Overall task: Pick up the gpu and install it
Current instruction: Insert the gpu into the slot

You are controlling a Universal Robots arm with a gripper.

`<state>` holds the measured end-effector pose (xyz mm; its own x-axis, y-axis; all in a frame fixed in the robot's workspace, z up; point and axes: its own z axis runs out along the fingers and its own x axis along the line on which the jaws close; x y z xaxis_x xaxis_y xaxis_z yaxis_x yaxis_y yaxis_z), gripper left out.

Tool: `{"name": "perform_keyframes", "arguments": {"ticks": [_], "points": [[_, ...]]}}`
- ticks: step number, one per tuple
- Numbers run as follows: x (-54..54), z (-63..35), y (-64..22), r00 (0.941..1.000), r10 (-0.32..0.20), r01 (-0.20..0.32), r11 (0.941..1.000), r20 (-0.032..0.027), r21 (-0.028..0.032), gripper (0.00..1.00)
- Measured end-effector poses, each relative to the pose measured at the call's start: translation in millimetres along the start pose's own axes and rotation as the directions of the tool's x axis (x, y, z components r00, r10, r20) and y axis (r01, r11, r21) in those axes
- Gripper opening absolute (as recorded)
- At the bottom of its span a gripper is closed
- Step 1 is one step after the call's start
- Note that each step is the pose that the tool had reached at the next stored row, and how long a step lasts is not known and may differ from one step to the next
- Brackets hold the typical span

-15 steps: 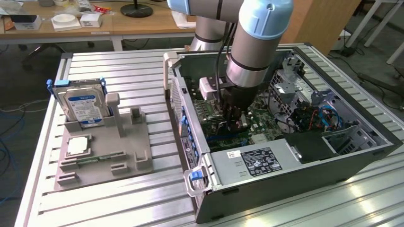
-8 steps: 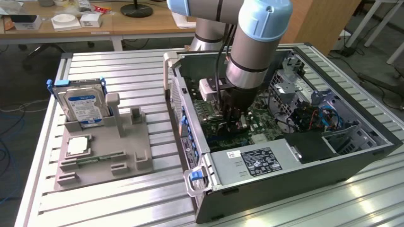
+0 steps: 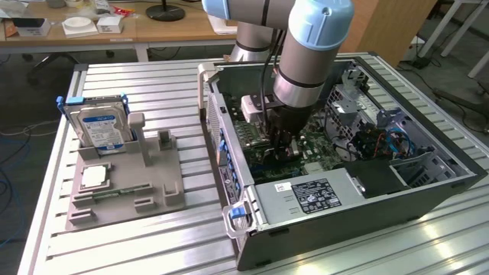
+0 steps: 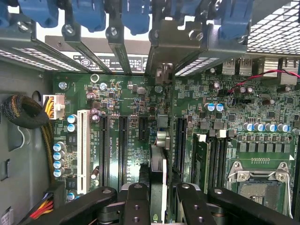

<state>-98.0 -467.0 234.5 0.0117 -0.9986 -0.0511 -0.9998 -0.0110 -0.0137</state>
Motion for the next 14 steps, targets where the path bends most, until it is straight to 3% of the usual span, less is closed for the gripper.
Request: {"name": "perform_keyframes", "arguments": {"ticks": [7, 14], "points": [[0.6, 9.3, 2.2, 1.0000, 0.000, 0.000, 1.0000, -0.0010, -0.0003, 0.27], [0.5, 9.9, 2.4, 1.0000, 0.000, 0.000, 1.0000, 0.0000, 0.0000, 0.27]]}}
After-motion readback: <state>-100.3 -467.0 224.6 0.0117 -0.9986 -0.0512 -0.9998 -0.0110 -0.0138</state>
